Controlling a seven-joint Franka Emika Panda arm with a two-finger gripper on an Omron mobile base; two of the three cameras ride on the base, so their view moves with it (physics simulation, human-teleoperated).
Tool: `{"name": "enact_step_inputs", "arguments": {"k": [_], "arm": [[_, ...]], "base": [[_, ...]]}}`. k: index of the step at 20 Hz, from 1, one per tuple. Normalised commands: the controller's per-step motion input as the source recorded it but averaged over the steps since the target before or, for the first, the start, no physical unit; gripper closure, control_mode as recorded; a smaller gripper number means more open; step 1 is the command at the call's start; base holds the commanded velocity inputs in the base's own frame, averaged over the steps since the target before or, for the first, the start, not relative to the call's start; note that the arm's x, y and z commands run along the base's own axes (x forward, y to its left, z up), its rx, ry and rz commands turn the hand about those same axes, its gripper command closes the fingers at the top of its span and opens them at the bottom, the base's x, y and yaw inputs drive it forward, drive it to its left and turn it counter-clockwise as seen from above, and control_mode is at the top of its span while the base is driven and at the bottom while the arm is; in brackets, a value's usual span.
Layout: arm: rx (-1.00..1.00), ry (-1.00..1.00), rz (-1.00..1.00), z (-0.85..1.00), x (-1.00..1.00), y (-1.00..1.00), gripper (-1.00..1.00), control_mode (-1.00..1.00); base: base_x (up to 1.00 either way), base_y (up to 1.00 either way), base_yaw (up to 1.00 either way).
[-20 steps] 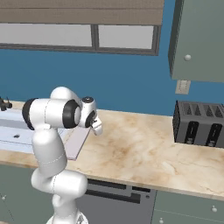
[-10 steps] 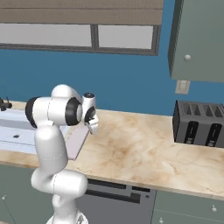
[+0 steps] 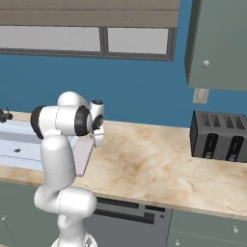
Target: The ice cube tray has been filled with water. Take the tray and place it in the freezer to make ice. Close the freezer door after placing the tray.
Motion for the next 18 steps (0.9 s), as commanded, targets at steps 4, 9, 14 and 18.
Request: {"name": "enact_step_inputs", "arguments": {"k": [4,9,14,18], "arm": [[0.06,0.10,-0.17,-0.42,-0.45,0.55,-1.00,-1.00],[0.04,0.05,-0.13,-0.46,-0.71,0.51,-1.00,-1.00],[0.03,0.01,-0.11,-0.40,-0.76,0.53,-1.00,-1.00],[0.03,0.00,-0.11,-0.39,-0.75,0.56,-1.00,-1.00]], "base": [[0.00,0.00,0.00],[0.00,0.00,0.00],[0.00,0.00,0.00],[0.00,0.00,0.00]]}}
